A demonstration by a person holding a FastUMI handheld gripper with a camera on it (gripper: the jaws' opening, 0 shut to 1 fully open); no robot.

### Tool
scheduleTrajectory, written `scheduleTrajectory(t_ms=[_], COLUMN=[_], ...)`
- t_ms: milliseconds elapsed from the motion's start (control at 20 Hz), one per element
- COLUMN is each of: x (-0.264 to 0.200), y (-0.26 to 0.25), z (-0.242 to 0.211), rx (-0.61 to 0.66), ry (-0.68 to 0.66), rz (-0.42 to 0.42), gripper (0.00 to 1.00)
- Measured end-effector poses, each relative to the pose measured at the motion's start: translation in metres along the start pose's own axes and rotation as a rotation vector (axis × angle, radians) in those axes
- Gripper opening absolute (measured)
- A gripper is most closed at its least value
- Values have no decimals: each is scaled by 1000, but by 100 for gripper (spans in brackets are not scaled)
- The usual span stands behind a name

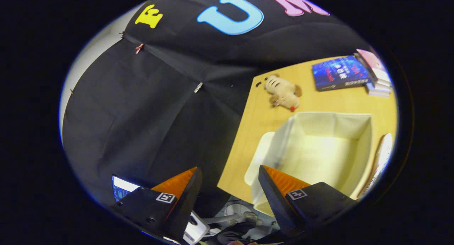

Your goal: Open the storage box then place both shoes into the box .Put the left shoe in first, then the right shoe, with the right side of both shoes facing outward in a uniform manner.

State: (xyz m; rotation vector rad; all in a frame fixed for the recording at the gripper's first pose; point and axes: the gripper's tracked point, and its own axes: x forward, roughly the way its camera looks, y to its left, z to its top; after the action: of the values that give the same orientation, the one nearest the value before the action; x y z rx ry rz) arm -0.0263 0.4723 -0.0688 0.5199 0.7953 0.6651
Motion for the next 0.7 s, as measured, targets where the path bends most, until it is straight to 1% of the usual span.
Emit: scheduleTrajectory(t_ms=[150,300,350,400,500,600,700], x=[-52,-108,-124,-143,-169,-185,-188], y=[-62,-134,-161,-193,-249,-291,-318], z=[9,2,-2,-5,-9,-26,-44], rx=[-82,-152,-176,-205,-268,-276,-232], ry=[-82,-99,-99,-108,-113,-66,-17], rz=[-153,-330,-396,-484,-614,-686,-688], gripper=[98,98,98,98,98,98,99])
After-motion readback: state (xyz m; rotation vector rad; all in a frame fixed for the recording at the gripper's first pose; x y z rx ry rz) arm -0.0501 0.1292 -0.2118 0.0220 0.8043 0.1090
